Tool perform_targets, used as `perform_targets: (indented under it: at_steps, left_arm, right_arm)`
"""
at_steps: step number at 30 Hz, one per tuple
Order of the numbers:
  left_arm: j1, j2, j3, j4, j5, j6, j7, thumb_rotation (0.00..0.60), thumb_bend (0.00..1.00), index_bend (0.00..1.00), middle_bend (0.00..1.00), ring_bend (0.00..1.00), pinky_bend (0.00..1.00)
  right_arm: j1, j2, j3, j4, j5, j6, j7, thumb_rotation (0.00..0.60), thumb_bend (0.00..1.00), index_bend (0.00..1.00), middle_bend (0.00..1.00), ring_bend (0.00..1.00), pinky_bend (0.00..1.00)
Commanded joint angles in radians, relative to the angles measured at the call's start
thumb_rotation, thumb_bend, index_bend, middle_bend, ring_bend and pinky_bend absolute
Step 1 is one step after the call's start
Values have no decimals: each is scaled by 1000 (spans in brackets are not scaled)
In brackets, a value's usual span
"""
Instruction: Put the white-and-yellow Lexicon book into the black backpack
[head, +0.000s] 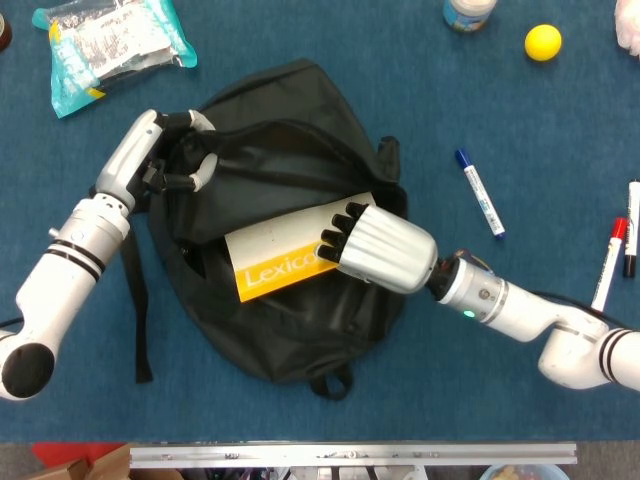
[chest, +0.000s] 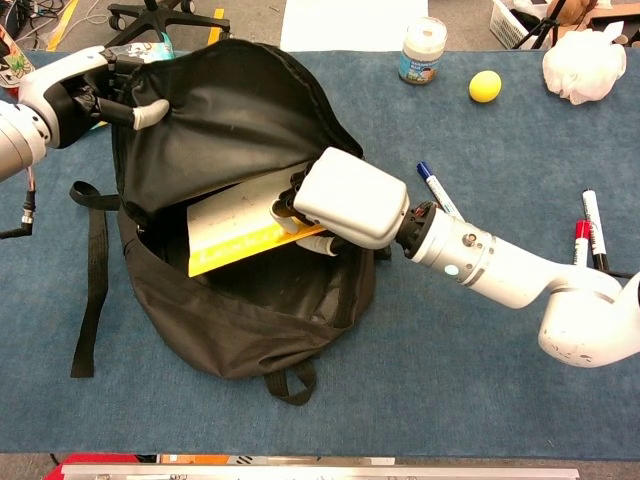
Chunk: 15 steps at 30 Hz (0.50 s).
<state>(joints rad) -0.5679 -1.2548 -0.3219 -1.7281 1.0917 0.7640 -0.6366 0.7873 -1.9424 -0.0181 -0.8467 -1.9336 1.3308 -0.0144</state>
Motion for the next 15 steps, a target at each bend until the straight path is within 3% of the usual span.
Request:
perform_targets:
  at_steps: [1, 15]
  left_arm:
    - [1, 3, 2, -4, 5, -1, -3, 600, 450, 757, 668, 654, 757]
    - [8, 28, 9, -29, 20, 8, -7, 600, 450, 753, 667, 654, 757]
  right_arm:
    - [5, -11, -6, 5, 12, -22, -22, 600, 503, 811, 707, 623, 713]
    - [34, -88, 2, 34, 46, -32, -26, 600, 501, 811, 707, 623, 713]
